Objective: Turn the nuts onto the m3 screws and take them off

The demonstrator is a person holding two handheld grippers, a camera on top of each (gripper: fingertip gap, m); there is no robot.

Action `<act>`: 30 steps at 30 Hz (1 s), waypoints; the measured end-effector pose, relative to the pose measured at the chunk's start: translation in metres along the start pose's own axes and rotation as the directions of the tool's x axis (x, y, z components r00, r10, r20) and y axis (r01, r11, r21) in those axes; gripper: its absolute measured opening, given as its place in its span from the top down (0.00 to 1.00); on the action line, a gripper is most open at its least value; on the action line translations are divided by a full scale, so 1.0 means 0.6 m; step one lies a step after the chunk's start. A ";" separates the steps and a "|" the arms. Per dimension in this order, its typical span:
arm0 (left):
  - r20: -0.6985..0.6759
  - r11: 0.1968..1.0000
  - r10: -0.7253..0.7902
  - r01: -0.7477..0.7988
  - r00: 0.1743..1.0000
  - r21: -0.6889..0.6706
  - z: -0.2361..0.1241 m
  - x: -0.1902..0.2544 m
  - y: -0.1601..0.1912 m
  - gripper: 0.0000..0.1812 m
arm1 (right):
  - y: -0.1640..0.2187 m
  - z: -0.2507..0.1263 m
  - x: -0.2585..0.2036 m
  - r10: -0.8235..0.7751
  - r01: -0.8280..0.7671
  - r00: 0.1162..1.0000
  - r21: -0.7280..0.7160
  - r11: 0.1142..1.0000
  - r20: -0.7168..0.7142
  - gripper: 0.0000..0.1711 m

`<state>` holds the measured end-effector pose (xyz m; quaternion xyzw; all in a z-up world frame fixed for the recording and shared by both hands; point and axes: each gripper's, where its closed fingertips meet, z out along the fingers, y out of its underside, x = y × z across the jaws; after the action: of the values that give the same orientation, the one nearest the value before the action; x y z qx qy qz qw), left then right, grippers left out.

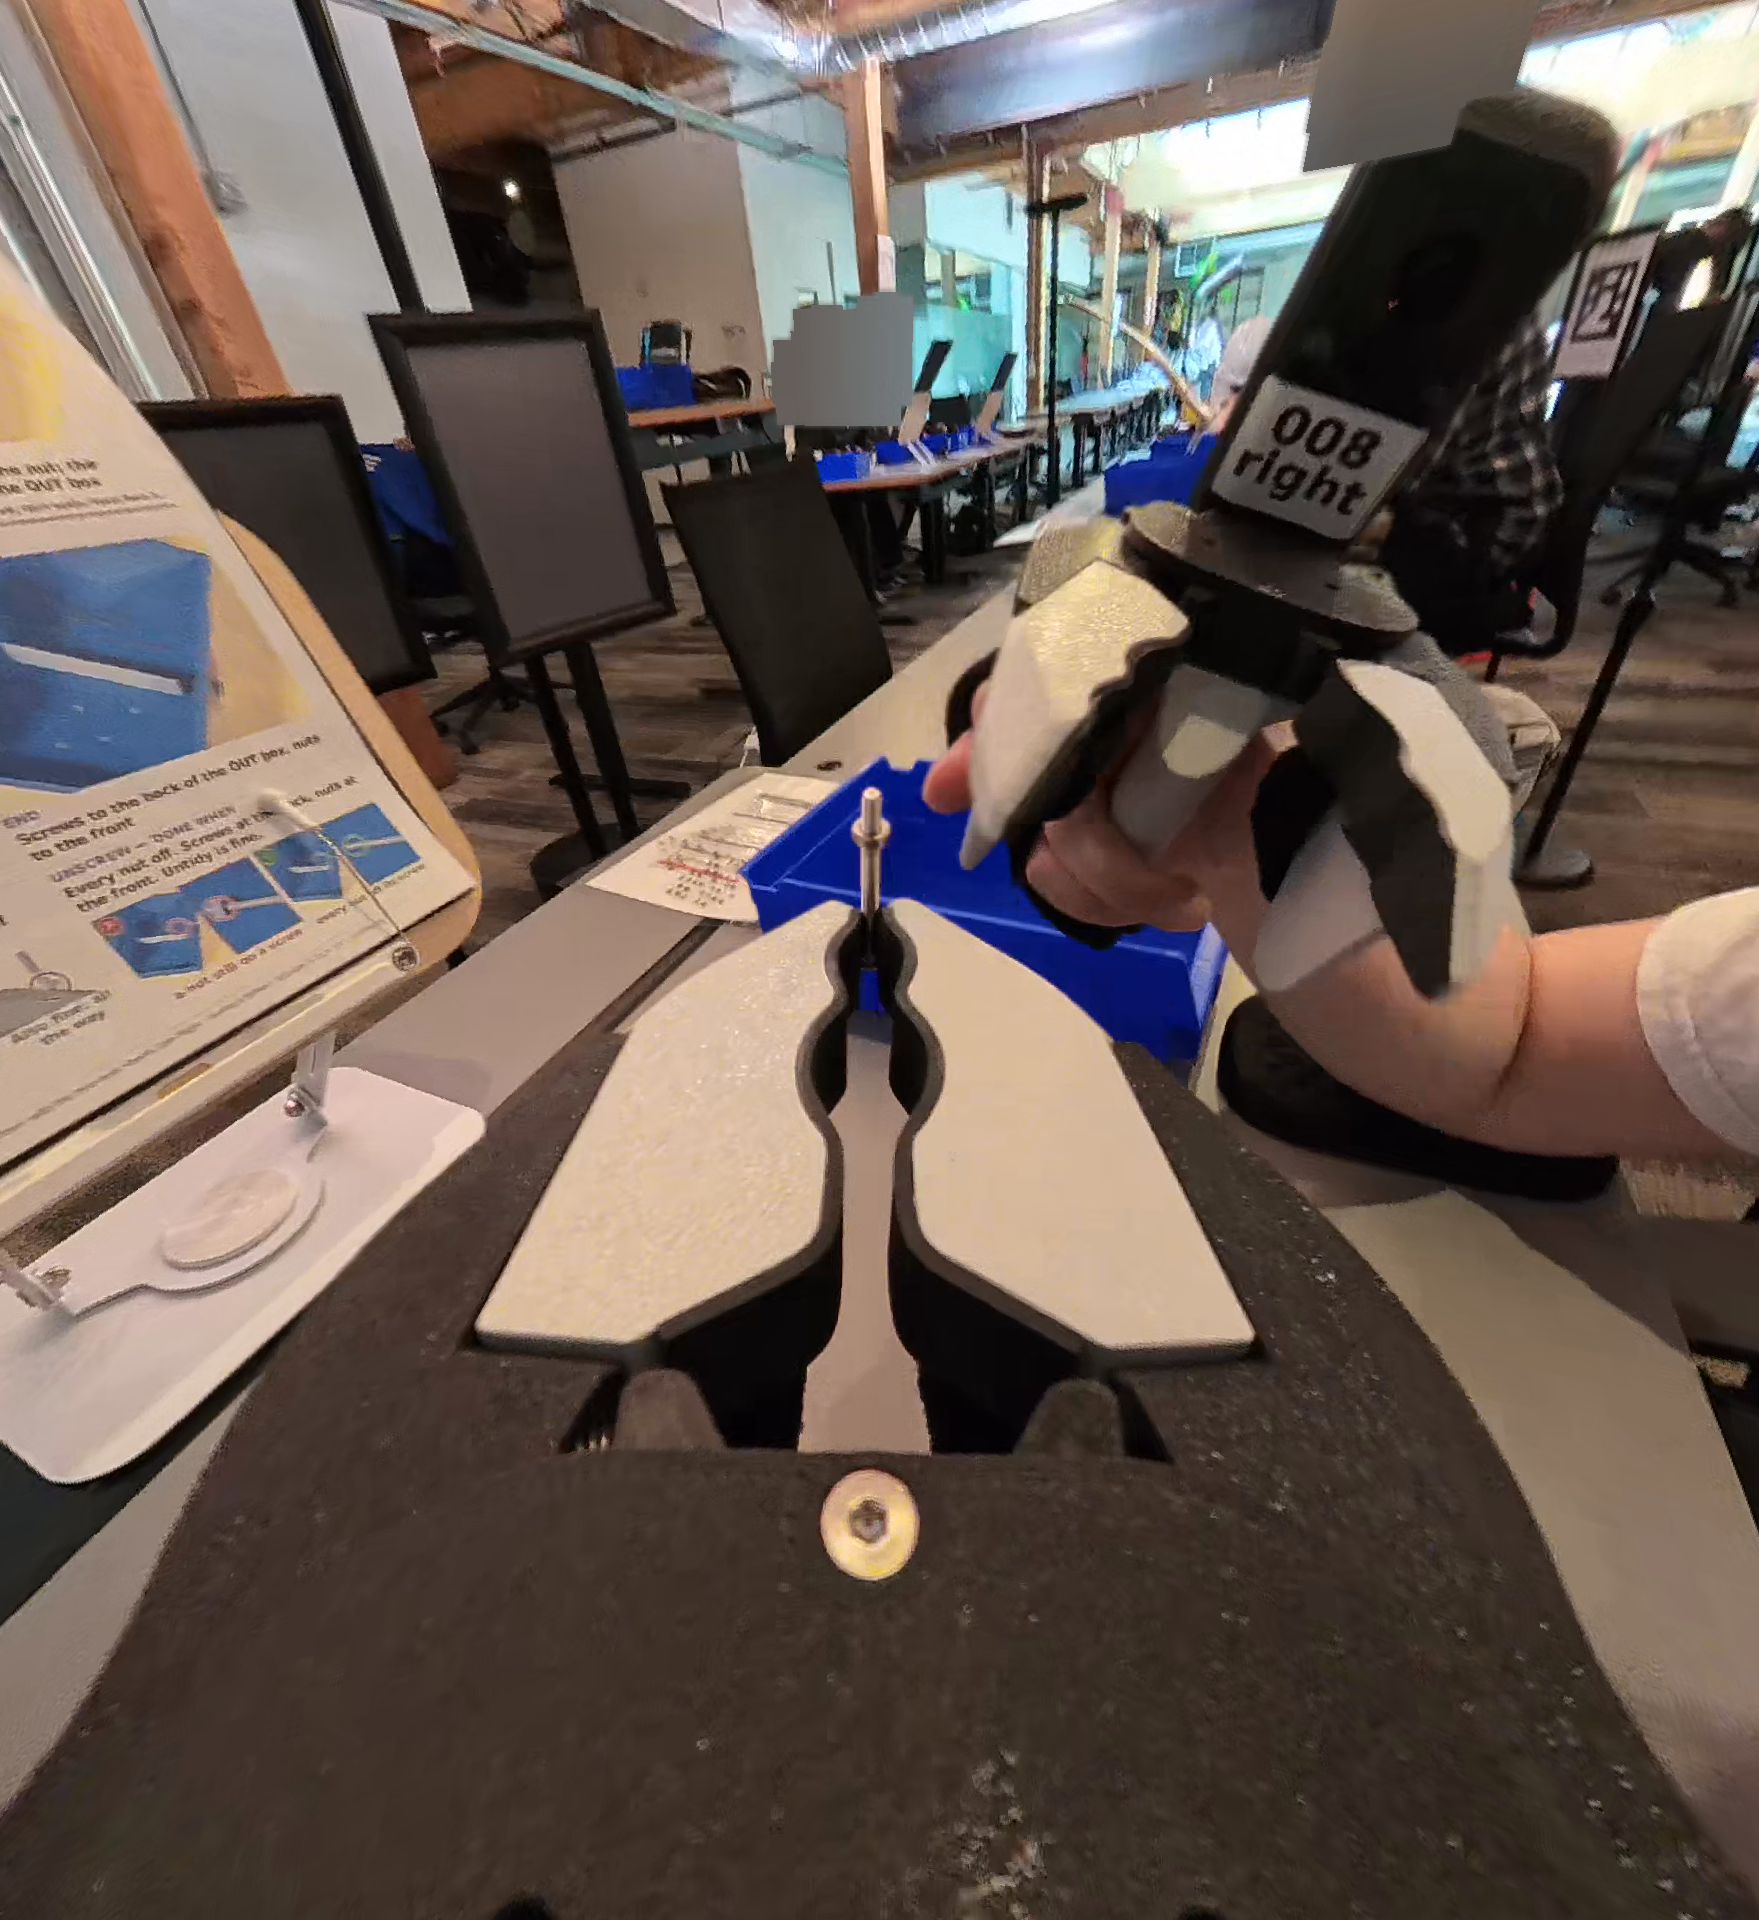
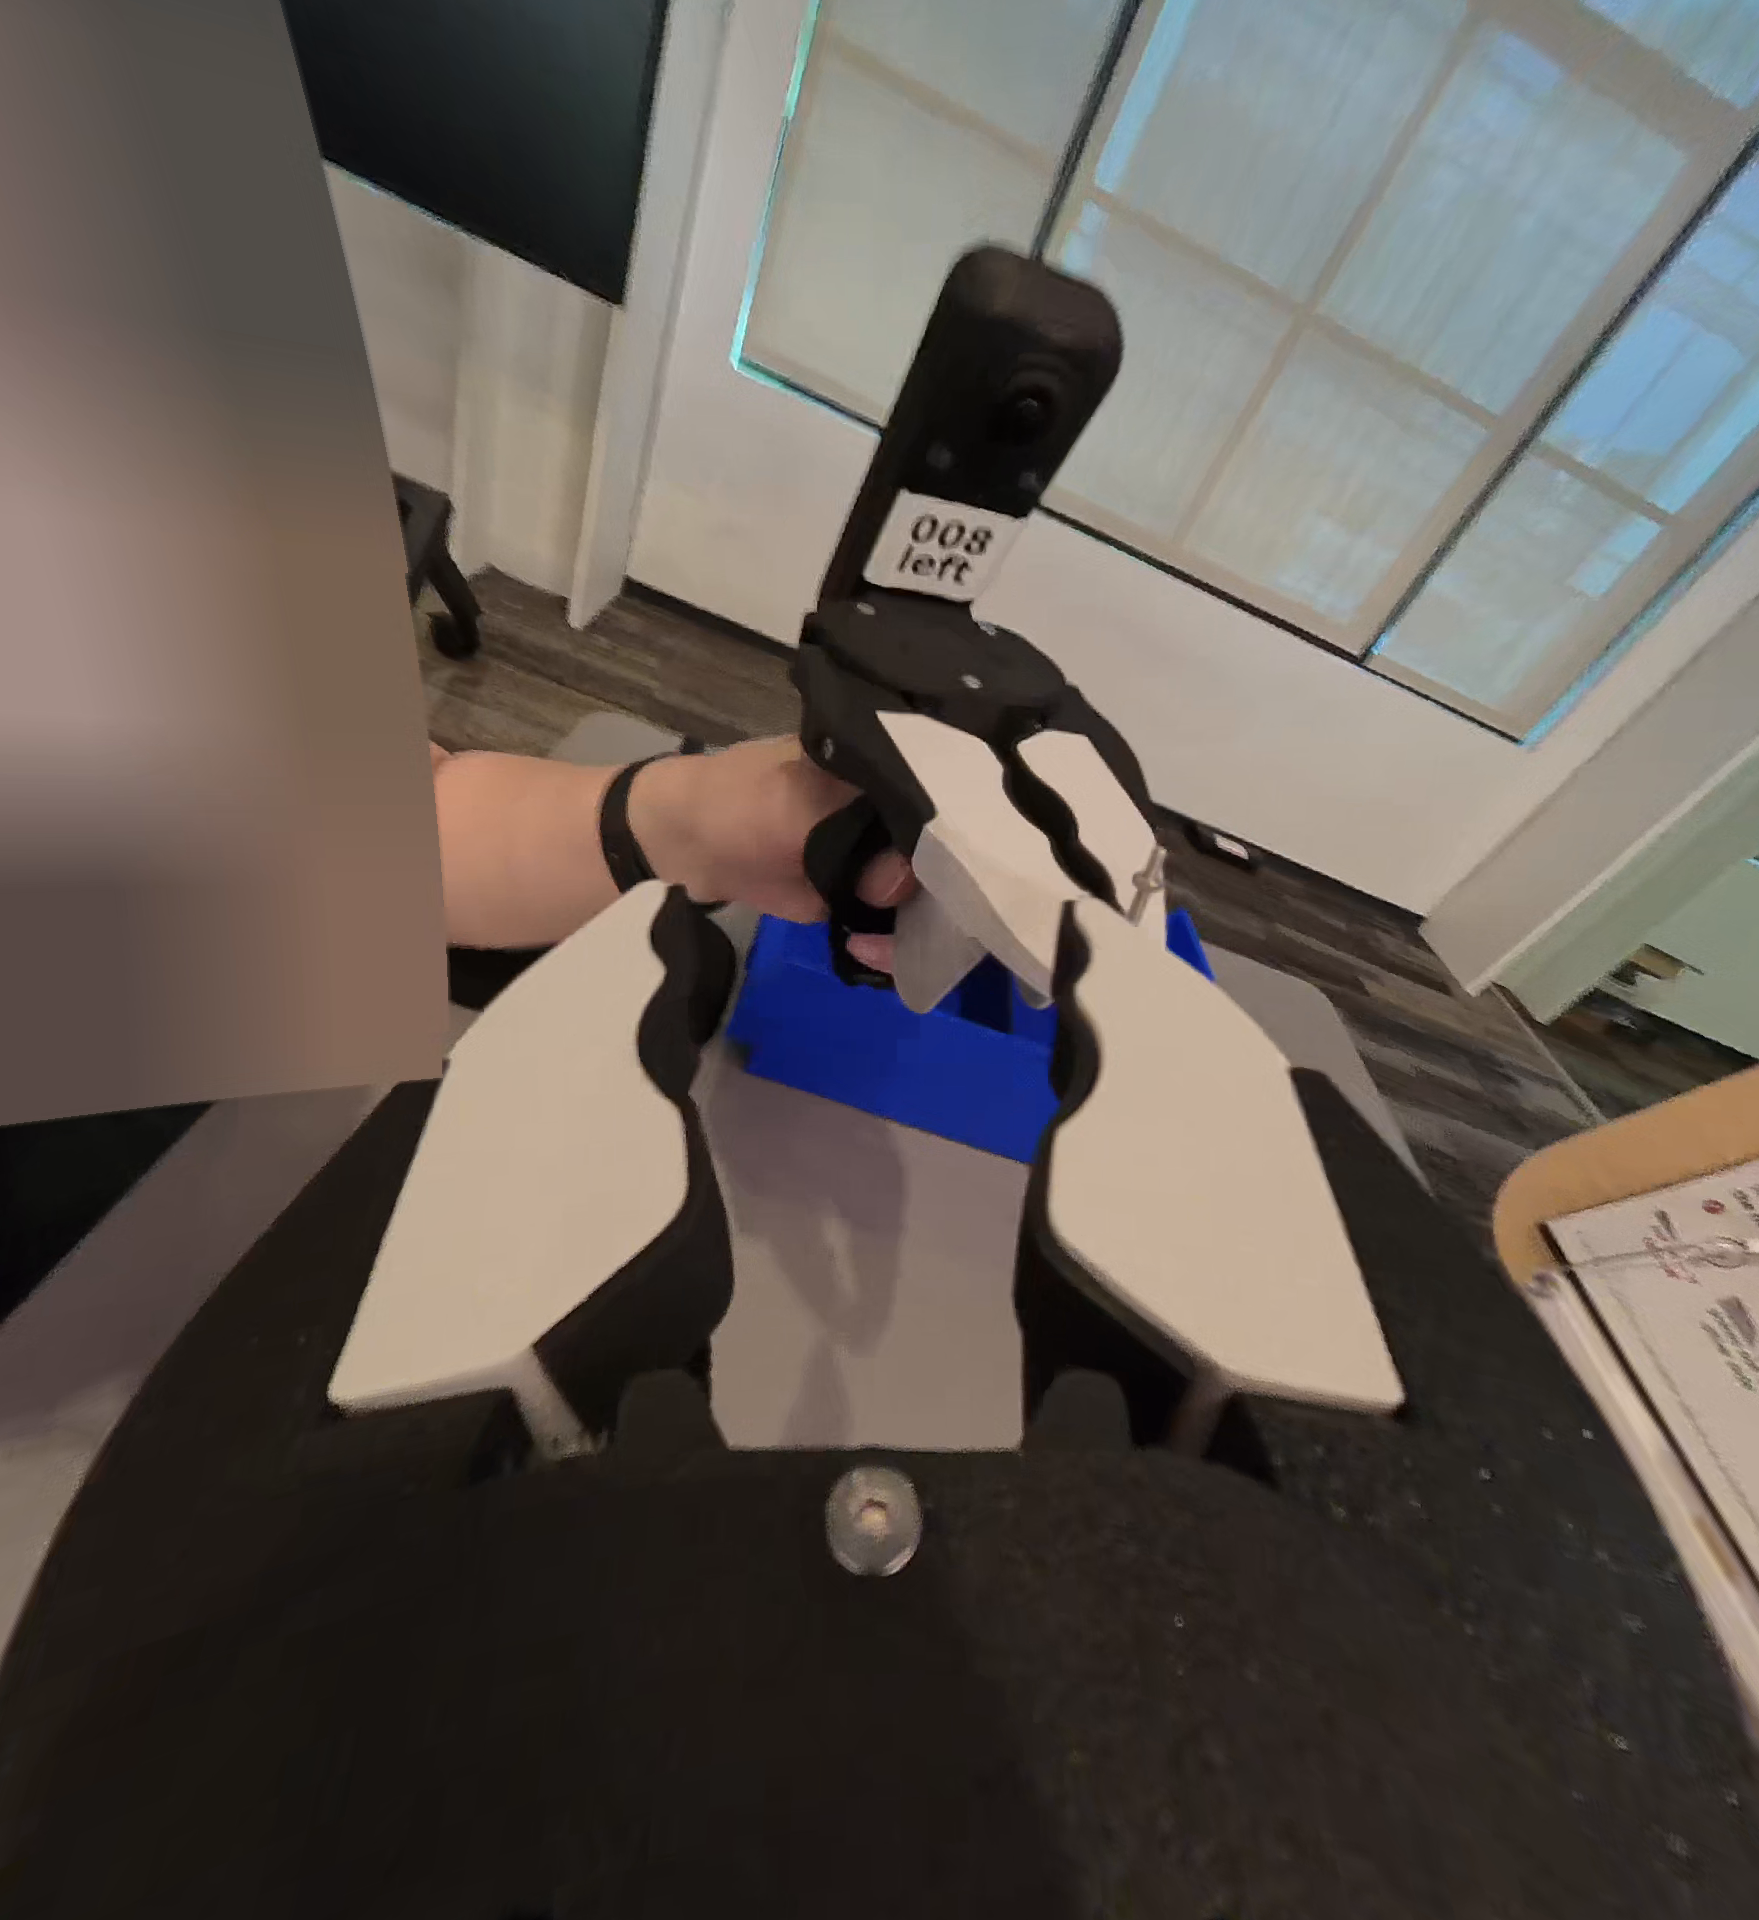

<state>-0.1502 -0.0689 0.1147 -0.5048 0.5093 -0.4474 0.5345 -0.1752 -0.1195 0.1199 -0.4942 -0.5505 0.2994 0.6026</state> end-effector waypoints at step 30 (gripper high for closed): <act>-0.196 0.998 -0.046 0.038 0.979 -0.048 0.014 0.055 0.011 0.99 | 0.020 -0.005 0.040 0.284 -0.289 0.957 0.097 0.952 0.067 0.98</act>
<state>-0.1396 -0.1005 0.1050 -0.4803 0.5588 -0.4951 0.4604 -0.1648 -0.0949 0.1181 -0.5285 -0.4719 0.4250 0.5634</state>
